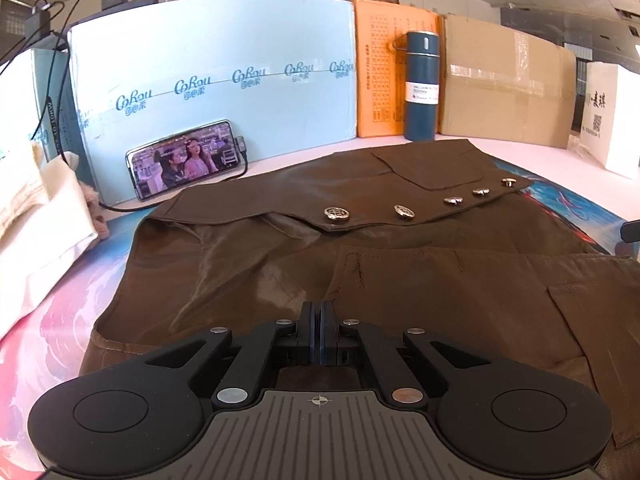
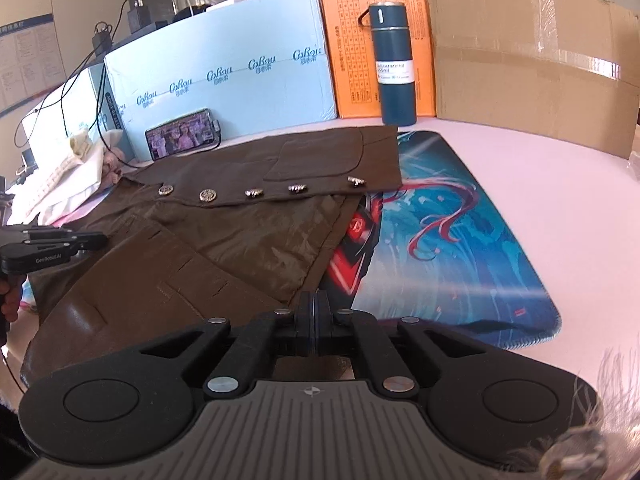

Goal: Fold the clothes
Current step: 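Pinch the jacket hem with the left tool while the right tool smooths it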

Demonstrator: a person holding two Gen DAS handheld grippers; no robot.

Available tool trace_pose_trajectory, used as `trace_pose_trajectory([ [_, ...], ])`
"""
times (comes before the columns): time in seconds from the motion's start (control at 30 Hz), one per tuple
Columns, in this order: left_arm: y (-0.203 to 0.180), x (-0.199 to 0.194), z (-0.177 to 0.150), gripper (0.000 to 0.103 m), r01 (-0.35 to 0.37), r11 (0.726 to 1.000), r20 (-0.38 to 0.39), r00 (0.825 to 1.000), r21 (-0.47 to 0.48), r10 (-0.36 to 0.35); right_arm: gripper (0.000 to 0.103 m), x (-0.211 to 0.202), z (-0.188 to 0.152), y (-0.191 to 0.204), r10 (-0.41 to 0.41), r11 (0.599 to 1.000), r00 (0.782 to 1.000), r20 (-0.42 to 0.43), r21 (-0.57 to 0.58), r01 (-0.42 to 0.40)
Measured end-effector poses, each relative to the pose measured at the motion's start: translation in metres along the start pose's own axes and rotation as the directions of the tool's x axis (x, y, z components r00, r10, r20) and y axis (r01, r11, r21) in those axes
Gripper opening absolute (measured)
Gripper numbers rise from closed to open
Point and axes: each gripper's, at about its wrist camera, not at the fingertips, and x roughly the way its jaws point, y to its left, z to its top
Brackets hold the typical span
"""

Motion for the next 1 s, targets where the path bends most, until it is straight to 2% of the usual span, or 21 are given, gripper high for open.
trace_pose_trajectory([
  [0.13,0.012,0.0,0.003,0.001,-0.069,0.997,0.017,0.997,-0.047,0.07,0.004,-0.005,0.007,-0.022,0.026,0.991,0.999,0.047,0.132,-0.032],
  [0.2,0.019,0.0,0.005,0.0,-0.115,0.991,0.021,0.993,-0.073,0.117,0.029,-0.005,0.004,-0.031,0.039,0.98,0.999,0.028,0.193,-0.044],
  [0.23,0.022,0.0,0.005,0.0,-0.153,0.985,0.019,0.988,-0.079,0.155,0.053,-0.006,0.003,-0.032,0.042,0.978,0.999,0.019,0.202,-0.045],
  [0.27,0.025,0.001,0.005,0.0,-0.181,0.98,0.015,0.983,-0.086,0.183,0.057,-0.006,0.002,-0.031,0.061,0.977,0.998,0.016,0.205,-0.063],
  [0.33,0.032,0.002,0.004,0.0,-0.204,0.972,-0.002,0.979,-0.116,0.205,0.057,-0.002,0.0,-0.027,0.105,0.972,0.995,0.001,0.211,-0.102],
  [0.47,0.039,-0.001,0.002,0.001,-0.127,0.975,0.004,0.992,-0.181,0.13,0.056,0.017,-0.003,-0.02,0.144,0.965,0.985,-0.092,0.234,-0.119],
  [0.5,0.042,-0.003,0.002,0.009,-0.069,0.973,0.021,0.997,-0.219,0.076,0.056,0.019,-0.004,-0.018,0.139,0.968,0.986,-0.087,0.224,-0.116],
  [0.57,0.047,0.001,0.004,0.035,0.02,0.959,0.004,1.0,-0.284,-0.019,0.056,0.021,-0.004,-0.01,0.124,0.977,0.988,-0.09,0.186,-0.105],
  [0.6,0.046,0.003,0.006,0.066,0.027,0.954,-0.002,1.0,-0.299,-0.029,0.056,0.022,-0.004,-0.007,0.12,0.979,0.988,-0.093,0.174,-0.102],
  [0.63,0.043,0.005,0.007,0.085,0.019,0.956,-0.001,1.0,-0.294,-0.02,0.054,0.022,-0.005,-0.004,0.122,0.981,0.988,-0.096,0.161,-0.106],
  [0.7,0.031,0.007,0.011,0.085,0.016,0.972,-0.002,1.0,-0.234,-0.017,0.041,0.022,-0.006,0.002,0.1,0.988,0.99,-0.099,0.127,-0.087],
  [0.73,0.023,0.009,0.013,0.085,0.033,0.98,-0.013,0.999,-0.195,-0.036,0.031,0.023,-0.007,0.004,0.076,0.992,0.992,-0.1,0.106,-0.065],
  [0.77,0.017,0.01,0.012,0.085,0.046,0.985,-0.013,0.999,-0.165,-0.048,0.021,0.022,-0.008,0.005,0.064,0.994,0.993,-0.095,0.097,-0.055],
  [0.8,0.011,0.011,0.011,0.083,0.057,0.989,-0.013,0.998,-0.133,-0.059,0.018,0.022,-0.008,0.003,0.072,0.993,0.994,-0.086,0.105,-0.063],
  [0.87,-0.003,0.013,0.007,0.034,0.043,0.998,-0.026,0.999,-0.038,-0.044,0.007,0.021,-0.009,0.001,0.086,0.99,0.995,-0.057,0.117,-0.079],
  [0.9,-0.006,0.012,0.006,0.02,0.017,1.0,-0.021,1.0,-0.016,-0.018,0.007,0.02,-0.007,0.003,0.075,0.993,0.997,-0.03,0.098,-0.072],
  [0.97,-0.007,0.01,0.006,0.004,-0.003,1.0,-0.006,1.0,-0.009,0.003,0.006,0.019,-0.001,0.007,0.053,0.997,0.999,0.009,0.059,-0.053],
  [1.0,-0.005,0.009,0.007,0.0,-0.019,1.0,0.002,1.0,-0.017,0.019,0.005,0.02,0.004,0.007,0.043,0.998,0.999,0.023,0.049,-0.044],
])
